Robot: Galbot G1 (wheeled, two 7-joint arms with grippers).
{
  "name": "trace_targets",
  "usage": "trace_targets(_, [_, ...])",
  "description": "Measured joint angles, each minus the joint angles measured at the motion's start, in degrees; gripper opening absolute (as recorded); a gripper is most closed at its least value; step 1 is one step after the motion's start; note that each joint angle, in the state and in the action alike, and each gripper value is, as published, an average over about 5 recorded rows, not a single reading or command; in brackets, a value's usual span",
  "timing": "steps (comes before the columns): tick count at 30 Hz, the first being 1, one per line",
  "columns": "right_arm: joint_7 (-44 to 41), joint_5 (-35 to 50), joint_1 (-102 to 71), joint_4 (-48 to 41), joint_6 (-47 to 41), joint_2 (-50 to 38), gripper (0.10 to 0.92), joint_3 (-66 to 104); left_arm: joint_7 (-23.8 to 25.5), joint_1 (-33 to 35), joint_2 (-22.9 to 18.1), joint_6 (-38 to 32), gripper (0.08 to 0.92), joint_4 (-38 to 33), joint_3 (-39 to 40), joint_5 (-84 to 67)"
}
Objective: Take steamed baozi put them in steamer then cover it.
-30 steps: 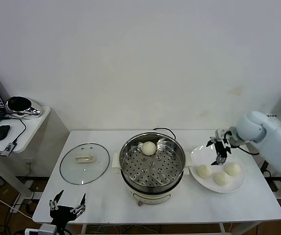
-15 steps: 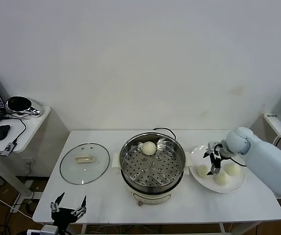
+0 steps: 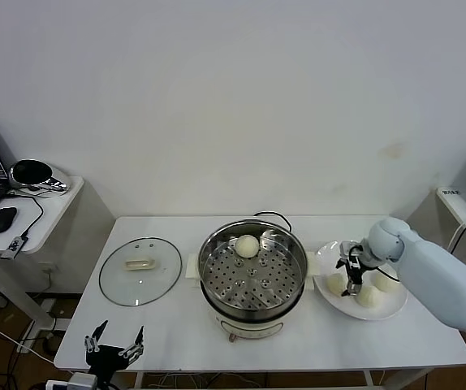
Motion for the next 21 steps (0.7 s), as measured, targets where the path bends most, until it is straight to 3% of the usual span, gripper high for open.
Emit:
trace_targets(3, [0.05,-0.05,-0.06,-0.68,0.07,0.23,0.811,0.13,-0.02,-0.01,0.0,0.0,0.823,0.08,0.02,0.0])
trace_targets(11, [-0.37,0.2,0.07,-1.61,0.0,0.31,0.629,0.45,-0.07,0.07,-0.01,0.0,0.823,0.1,0.02,0.0])
trace_targets(21, [-2.15,3.8,2.84,0.81,-1.57,-2.26,0.611,-1.01,-0.09,-0.59,-0.09,0.0,0.823,0.34,0.58,0.17])
